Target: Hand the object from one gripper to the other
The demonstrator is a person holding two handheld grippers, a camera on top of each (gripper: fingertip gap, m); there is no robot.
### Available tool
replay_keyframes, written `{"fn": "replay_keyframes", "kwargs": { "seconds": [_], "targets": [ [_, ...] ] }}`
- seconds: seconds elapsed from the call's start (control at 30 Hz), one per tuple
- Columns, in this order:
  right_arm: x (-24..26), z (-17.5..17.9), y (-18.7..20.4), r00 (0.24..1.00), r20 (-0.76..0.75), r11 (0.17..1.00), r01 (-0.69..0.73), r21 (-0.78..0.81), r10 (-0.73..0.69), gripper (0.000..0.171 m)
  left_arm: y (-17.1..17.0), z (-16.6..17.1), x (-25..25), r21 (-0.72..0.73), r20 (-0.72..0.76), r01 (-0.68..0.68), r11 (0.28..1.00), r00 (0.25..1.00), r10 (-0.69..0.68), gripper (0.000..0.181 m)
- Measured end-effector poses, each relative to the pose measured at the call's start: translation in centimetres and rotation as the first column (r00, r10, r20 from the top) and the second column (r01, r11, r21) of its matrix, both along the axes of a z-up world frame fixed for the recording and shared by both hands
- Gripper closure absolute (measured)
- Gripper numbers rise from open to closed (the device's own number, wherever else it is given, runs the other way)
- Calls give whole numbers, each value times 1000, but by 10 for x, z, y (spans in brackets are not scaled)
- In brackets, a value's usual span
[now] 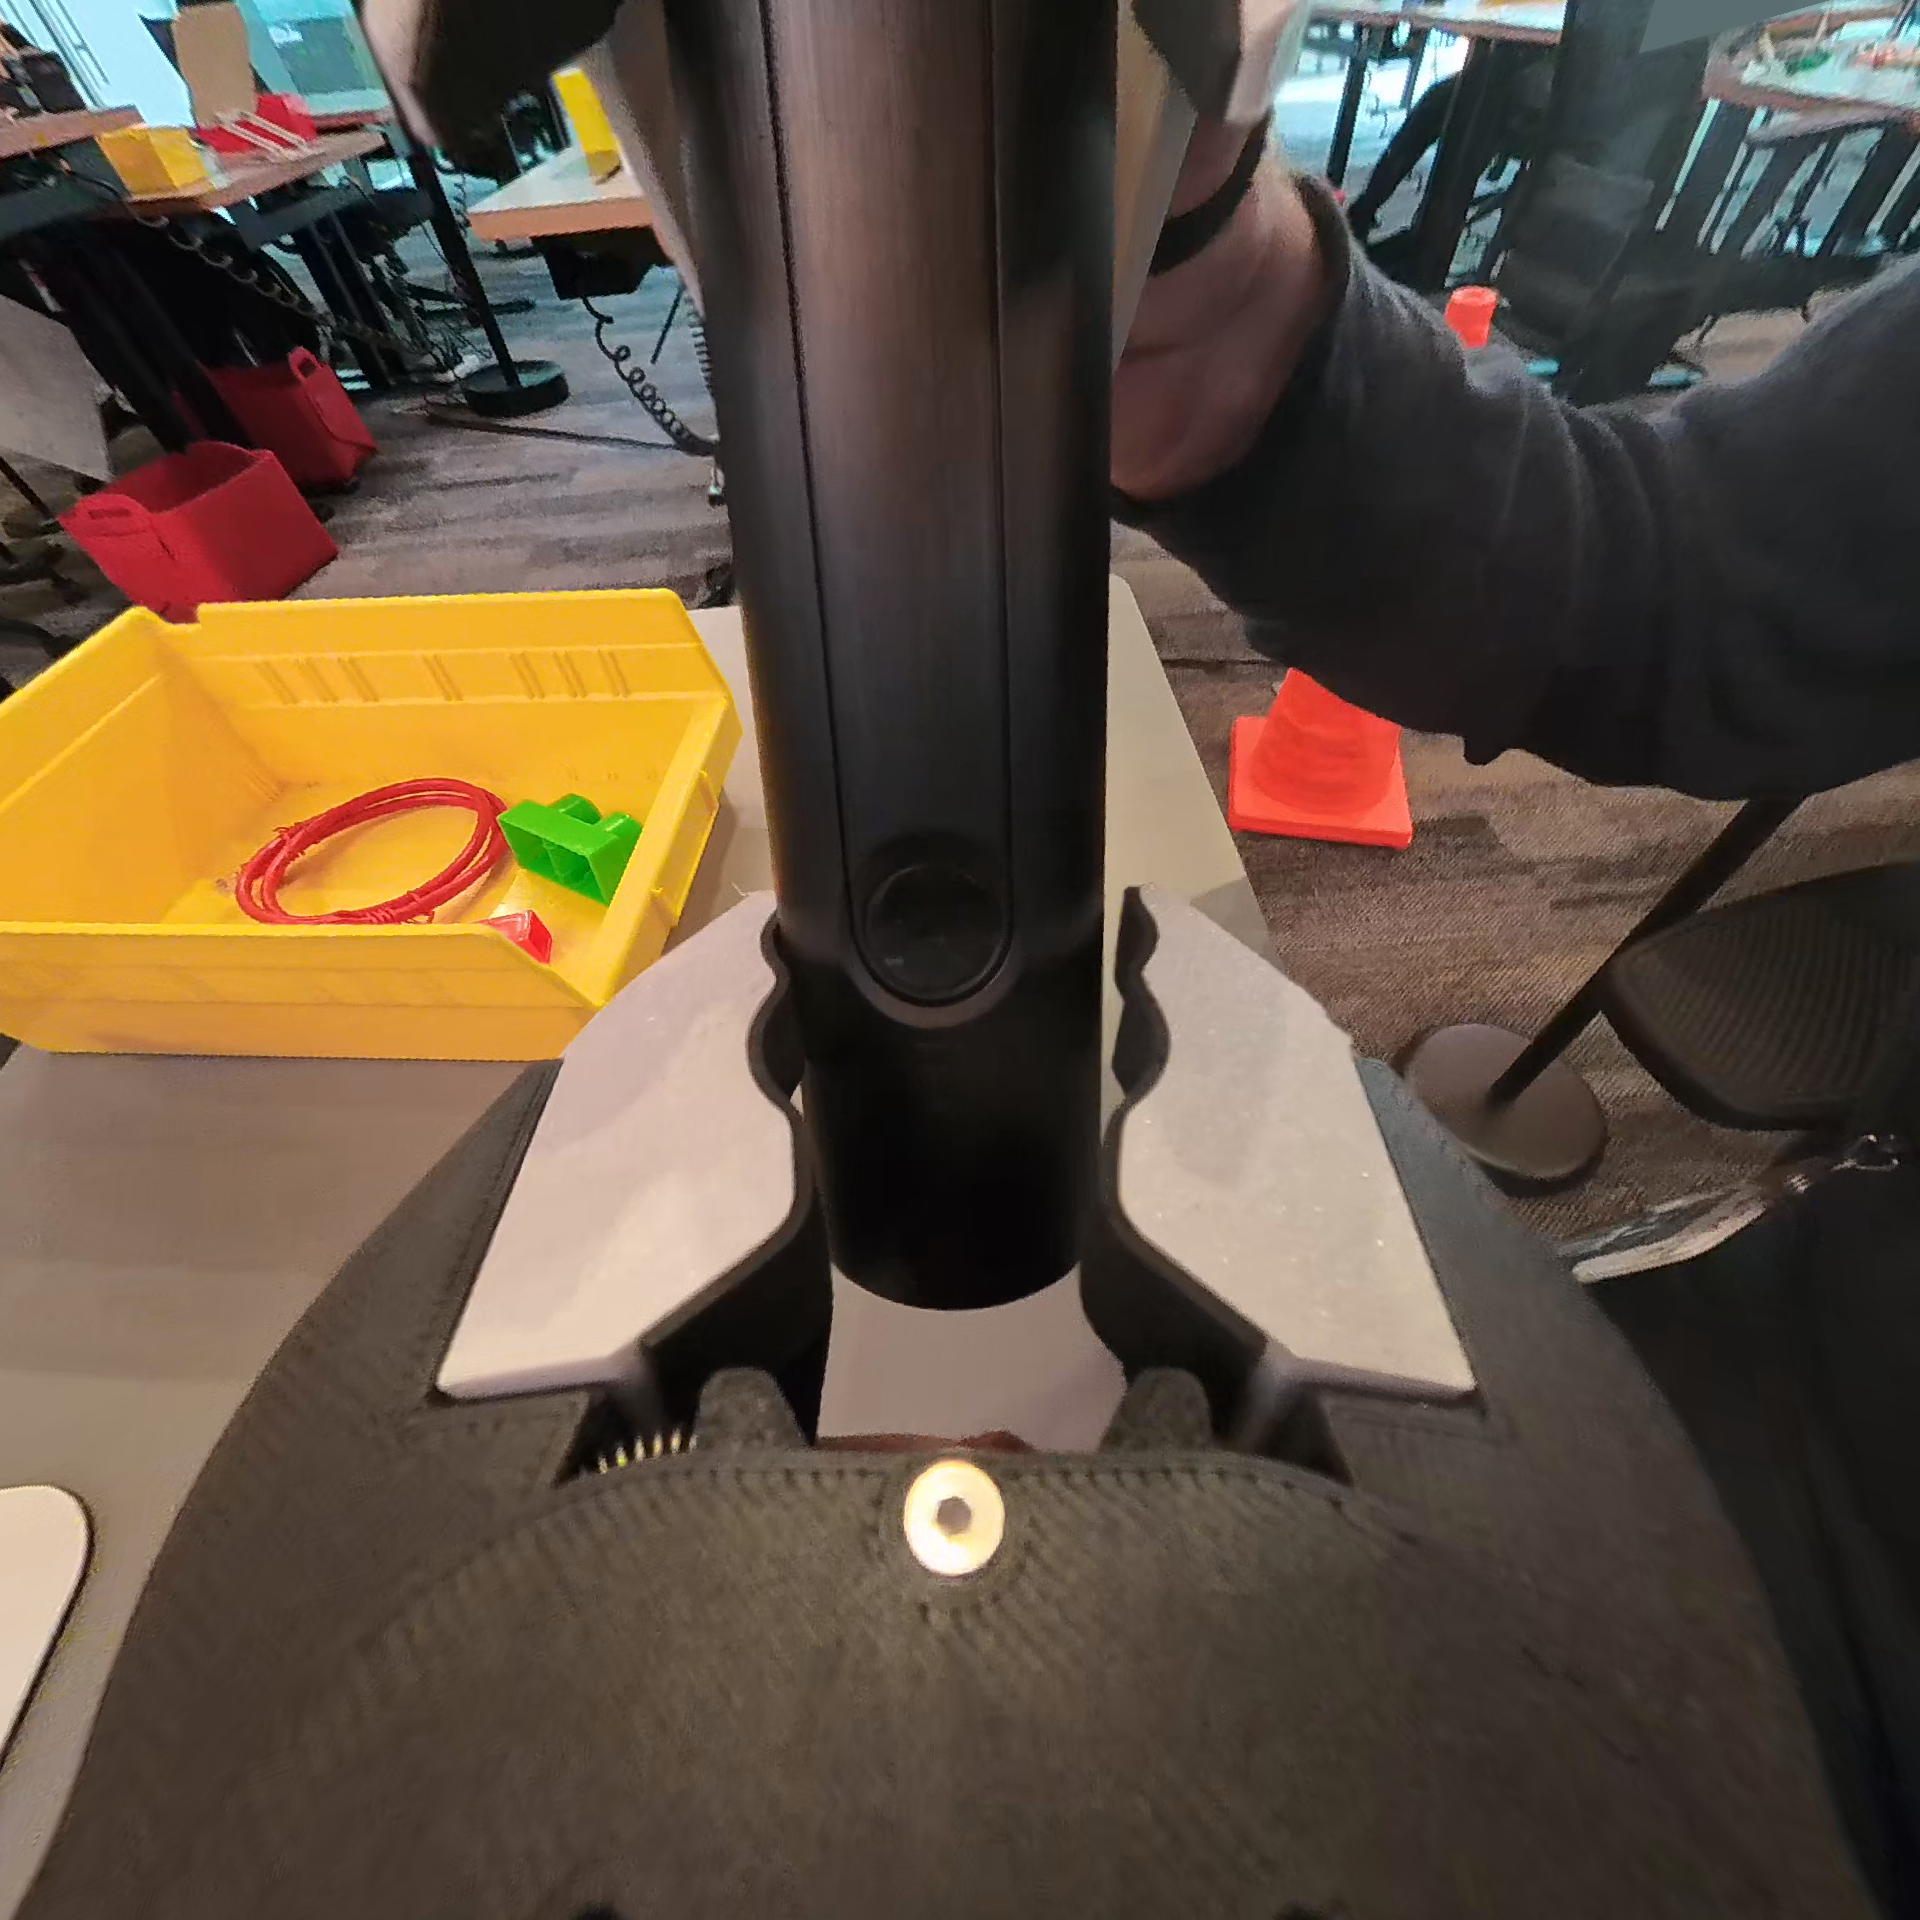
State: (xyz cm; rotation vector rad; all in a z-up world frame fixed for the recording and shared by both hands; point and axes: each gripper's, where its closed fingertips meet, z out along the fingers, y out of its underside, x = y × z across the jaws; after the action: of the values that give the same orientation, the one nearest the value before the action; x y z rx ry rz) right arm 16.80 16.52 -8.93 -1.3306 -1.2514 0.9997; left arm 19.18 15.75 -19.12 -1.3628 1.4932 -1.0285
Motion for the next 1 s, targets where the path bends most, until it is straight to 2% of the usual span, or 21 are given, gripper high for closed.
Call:
{"fn": "replay_keyframes", "kwargs": {
  "seconds": [0.17,0.3,0.37,0.43,0.5,0.57,0.7,0.8,0.9,1.0],
  "targets": [
    [0,5,9,999,-21,999,37,-5,-37,116,10,2,0,11,47,-82,997,996,81,114],
    [2,11,18,995,-57,997,79,-25,-81,116,28,2,0,152,74,-270,951,962,262,107],
    [4,14,22,991,-81,993,106,-44,-109,116,41,0,-2,298,74,-399,867,915,396,106],
    [6,15,26,985,-106,989,131,-69,-137,117,56,6,-9,440,129,-534,722,833,538,109],
    [10,16,29,977,-136,984,149,-101,-162,117,61,15,-17,530,199,-602,598,773,602,132],
    [14,14,30,972,-155,979,159,-131,-178,117,63,20,-21,574,222,-616,539,751,622,150],
    [22,9,35,956,-207,966,165,-200,-206,115,68,28,-28,632,201,-592,500,749,632,152],
    [29,3,36,952,-226,957,149,-250,-207,115,70,31,-32,712,123,-515,478,761,637,154],
    [35,-8,36,970,-148,960,153,-236,-191,114,74,37,-36,796,53,-417,439,770,635,155],
    [46,-16,36,976,17,968,218,-121,-218,106,75,39,-37,855,-21,-307,419,786,618,156]
  ]
}}
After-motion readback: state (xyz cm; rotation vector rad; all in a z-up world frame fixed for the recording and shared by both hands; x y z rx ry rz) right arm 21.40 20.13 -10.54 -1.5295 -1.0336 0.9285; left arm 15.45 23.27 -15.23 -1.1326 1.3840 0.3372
